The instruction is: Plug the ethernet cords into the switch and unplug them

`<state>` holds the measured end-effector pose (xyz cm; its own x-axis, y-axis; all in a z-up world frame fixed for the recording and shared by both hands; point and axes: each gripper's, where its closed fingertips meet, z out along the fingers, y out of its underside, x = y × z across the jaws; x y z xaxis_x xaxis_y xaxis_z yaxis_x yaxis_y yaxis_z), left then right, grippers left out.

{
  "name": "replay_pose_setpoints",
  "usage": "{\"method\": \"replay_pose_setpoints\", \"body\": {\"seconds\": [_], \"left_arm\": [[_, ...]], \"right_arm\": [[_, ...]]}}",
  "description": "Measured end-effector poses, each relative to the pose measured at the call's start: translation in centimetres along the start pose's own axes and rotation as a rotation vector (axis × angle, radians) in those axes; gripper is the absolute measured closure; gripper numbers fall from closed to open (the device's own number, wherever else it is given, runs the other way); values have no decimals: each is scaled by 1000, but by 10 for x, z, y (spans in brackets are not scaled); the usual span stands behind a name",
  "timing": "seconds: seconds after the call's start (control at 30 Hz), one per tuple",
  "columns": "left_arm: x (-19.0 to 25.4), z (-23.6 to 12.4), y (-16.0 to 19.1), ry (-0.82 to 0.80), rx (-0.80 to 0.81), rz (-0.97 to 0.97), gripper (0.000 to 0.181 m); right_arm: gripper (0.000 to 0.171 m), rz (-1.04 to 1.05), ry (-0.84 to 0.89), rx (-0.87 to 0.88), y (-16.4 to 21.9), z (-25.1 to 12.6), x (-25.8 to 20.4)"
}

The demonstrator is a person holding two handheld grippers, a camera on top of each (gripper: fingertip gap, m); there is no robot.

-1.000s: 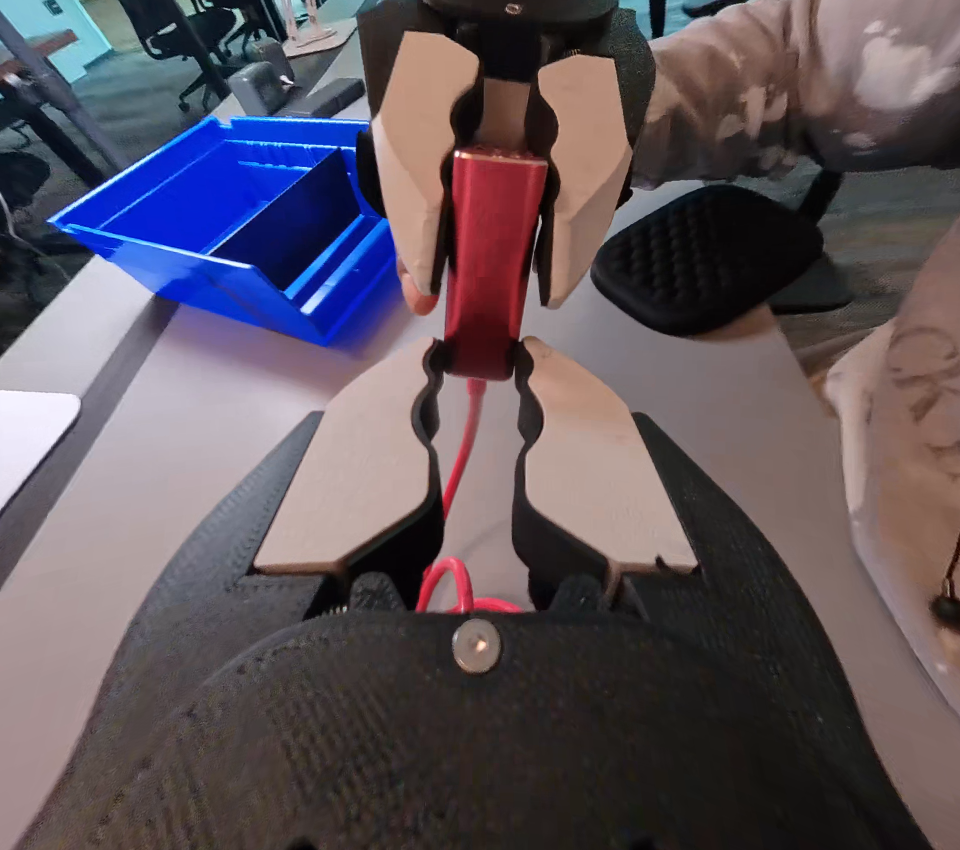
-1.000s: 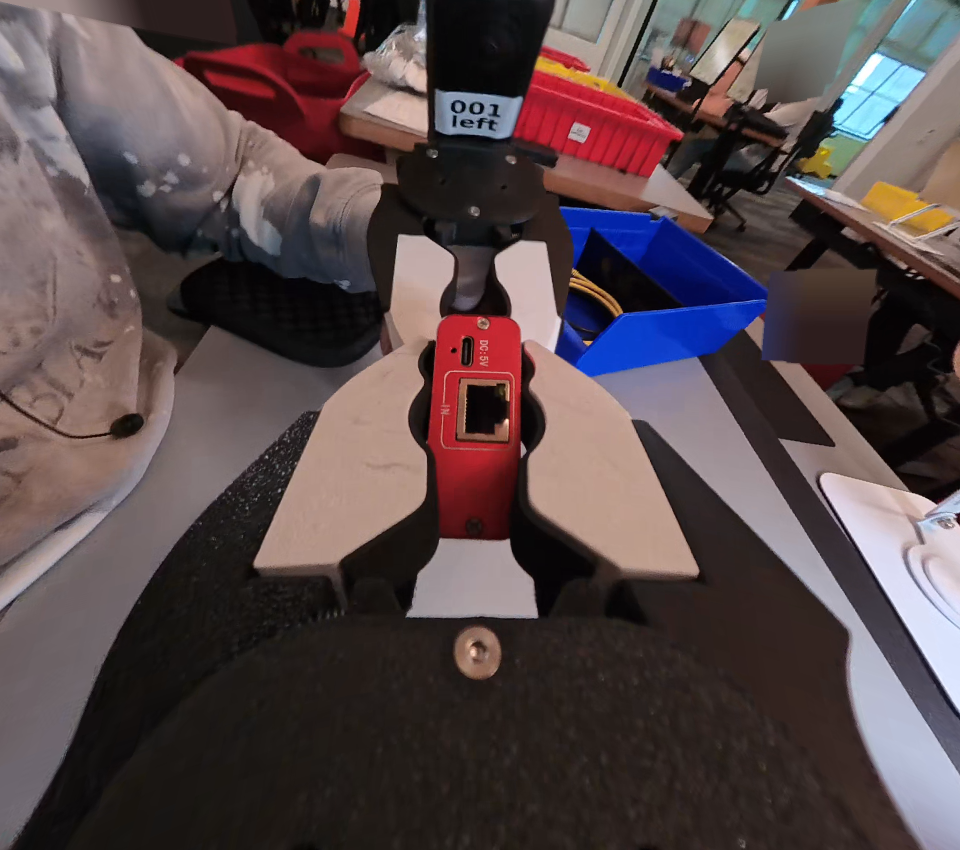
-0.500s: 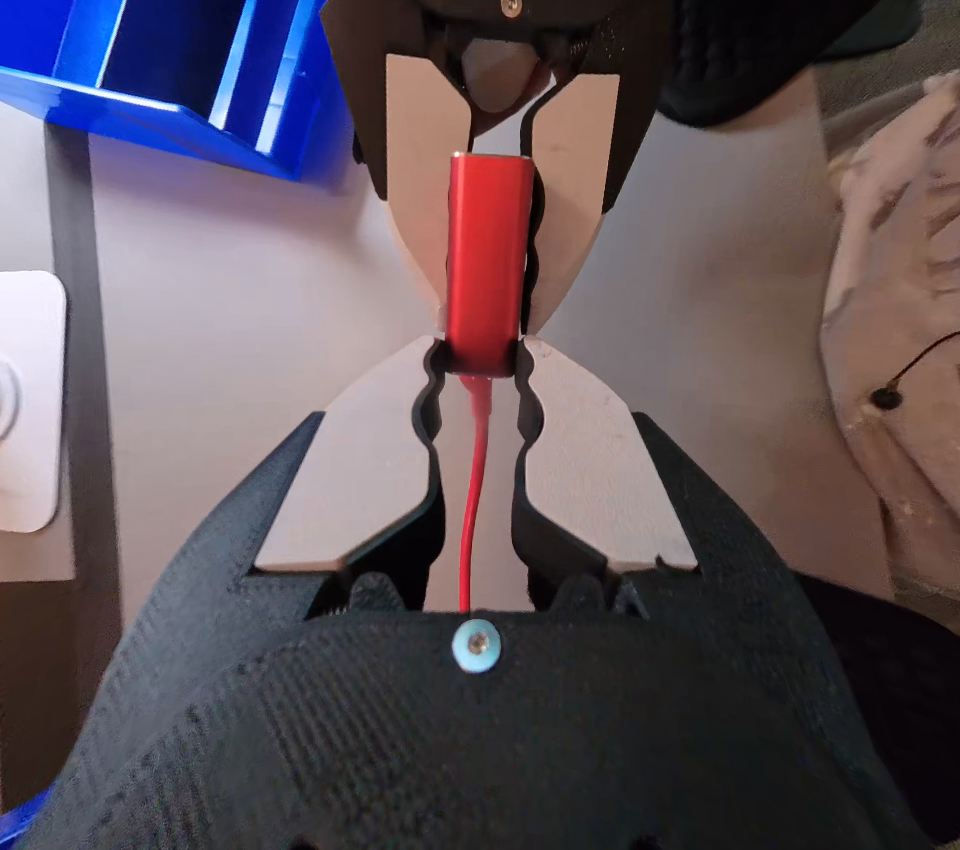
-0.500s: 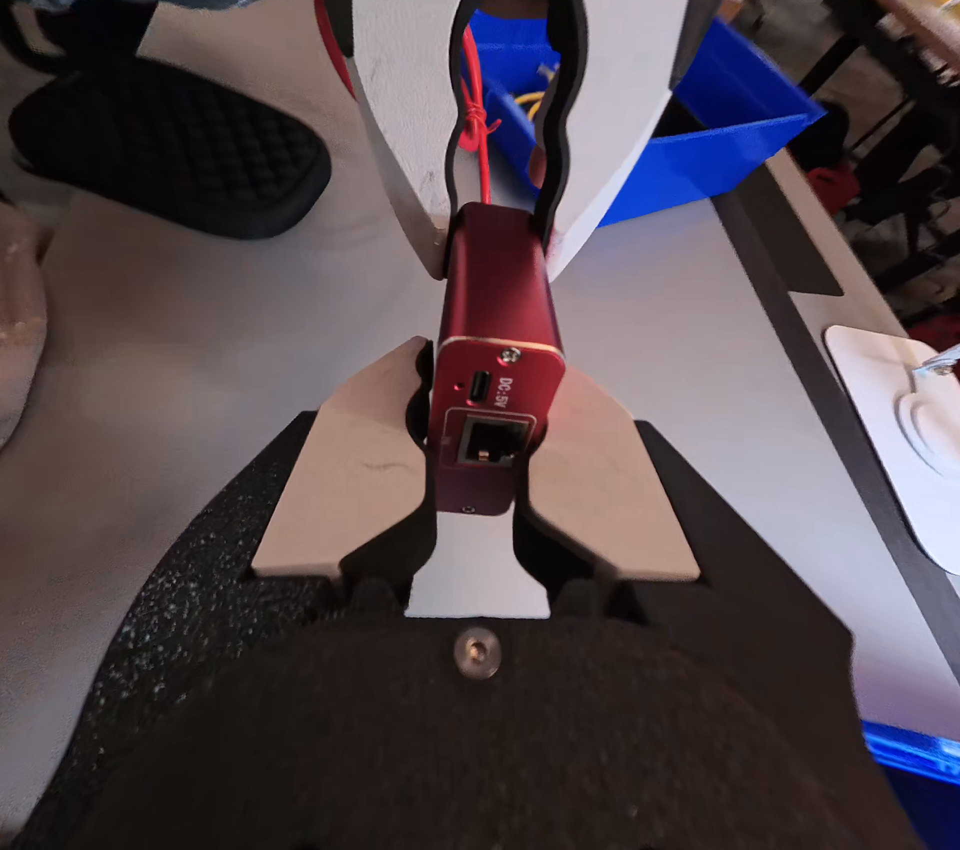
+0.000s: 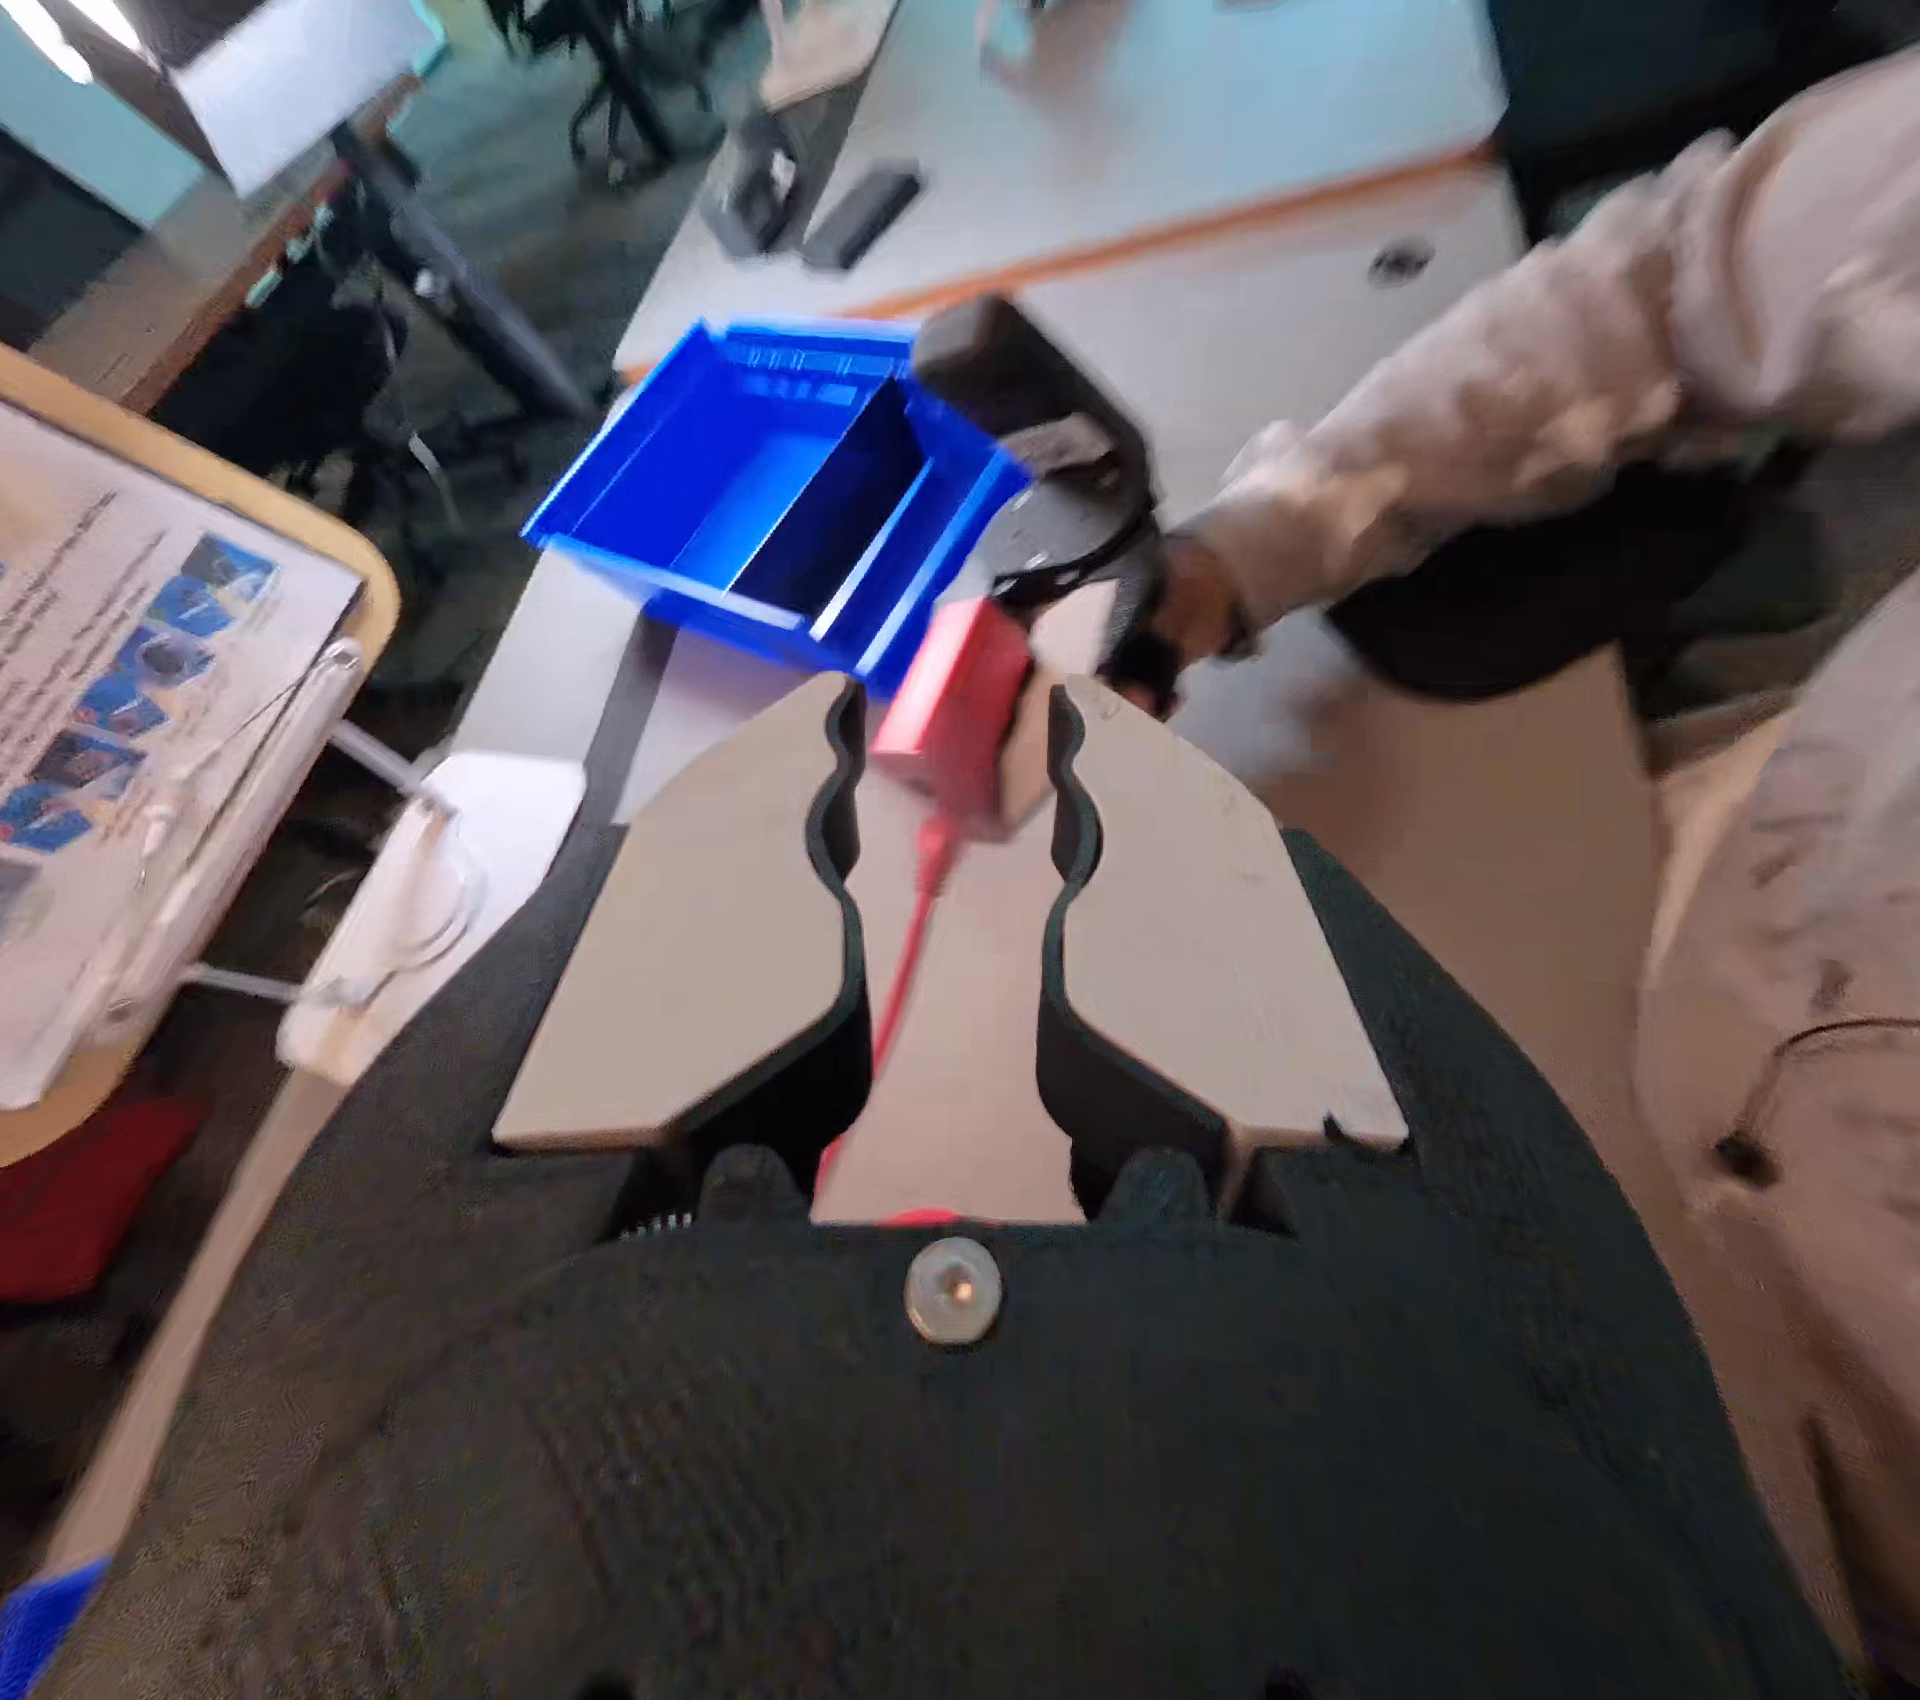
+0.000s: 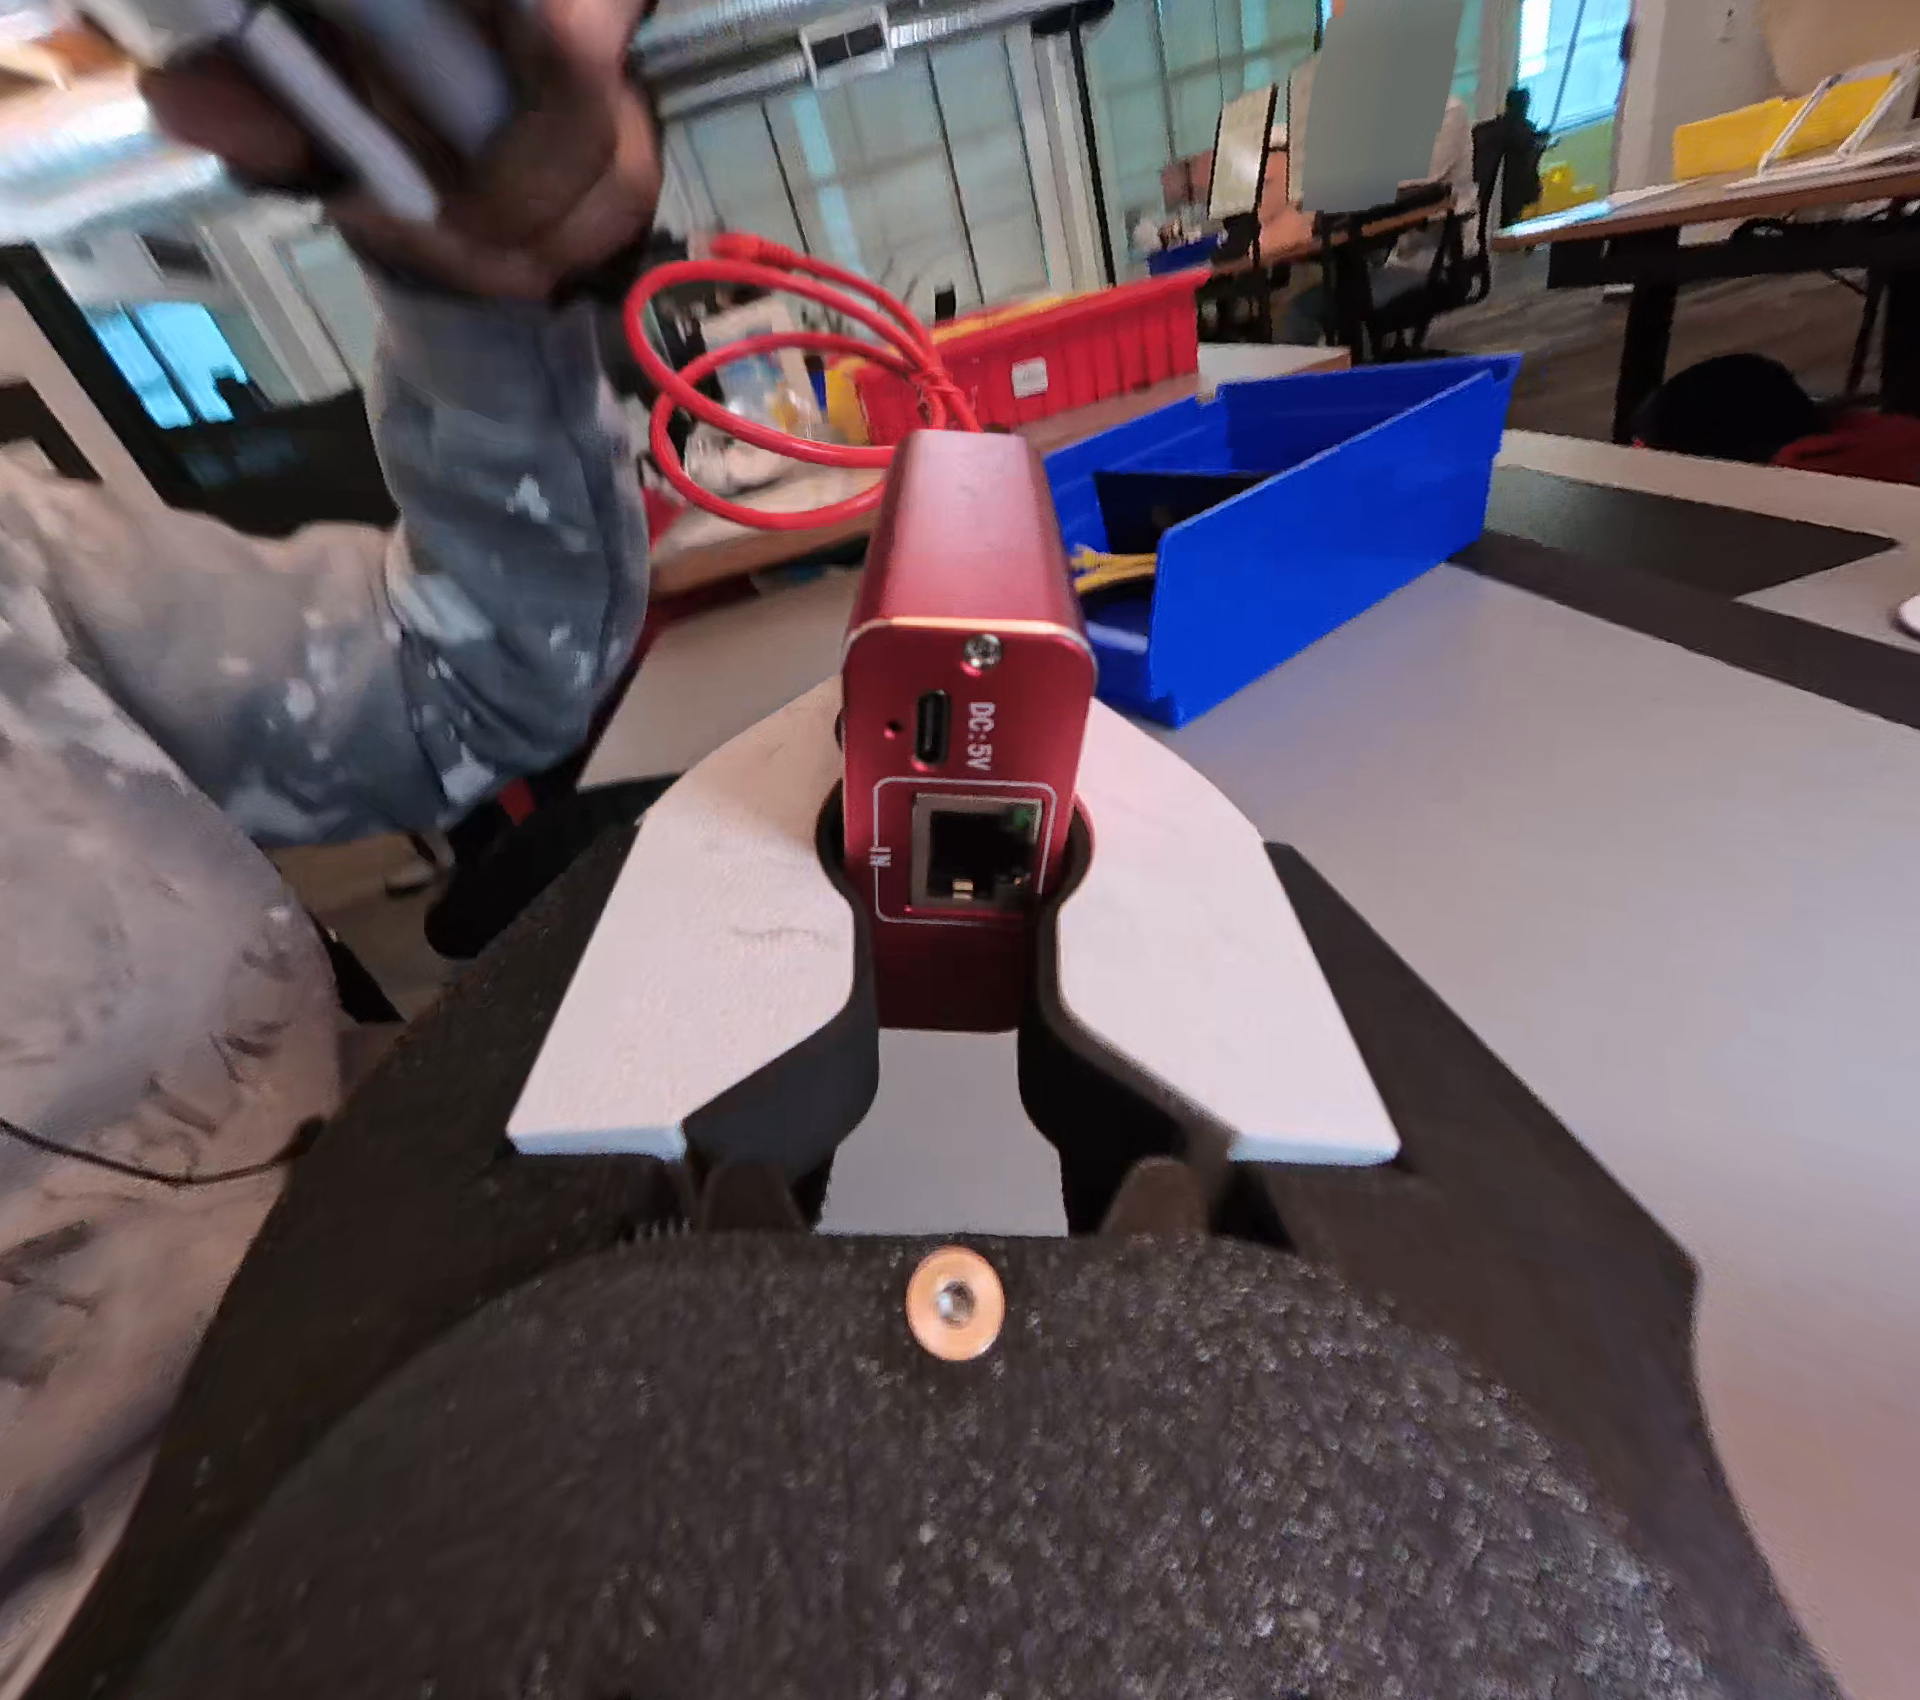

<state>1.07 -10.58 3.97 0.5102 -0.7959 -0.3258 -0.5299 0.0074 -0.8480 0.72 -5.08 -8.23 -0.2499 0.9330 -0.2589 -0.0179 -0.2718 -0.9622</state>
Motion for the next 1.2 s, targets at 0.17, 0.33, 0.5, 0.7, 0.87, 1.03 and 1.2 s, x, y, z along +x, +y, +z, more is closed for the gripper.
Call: {"method": "replay_pose_setpoints", "body": {"seconds": [0.17,0.33,0.5,0.7,0.87,1.03,1.2], "left_arm": [[67,23,29,222,67,-168,147],[37,68,68,145,132,-343,146],[-38,50,12,143,516,-501,139],[-58,45,2,160,586,-474,143],[-55,58,30,172,513,-493,155],[-52,63,46,177,413,-442,156],[-48,60,48,215,416,-426,156]], "right_arm": [[143,50,-32,198,-44,-19,2],[143,67,-138,371,-95,-21,-14],[143,-44,-196,375,-128,-3,-27],[143,-115,-148,209,-103,15,-11],[142,-110,-123,84,-70,27,-1],[139,-115,-90,-28,-49,29,8],[134,-203,-54,-73,-42,31,6]]}}
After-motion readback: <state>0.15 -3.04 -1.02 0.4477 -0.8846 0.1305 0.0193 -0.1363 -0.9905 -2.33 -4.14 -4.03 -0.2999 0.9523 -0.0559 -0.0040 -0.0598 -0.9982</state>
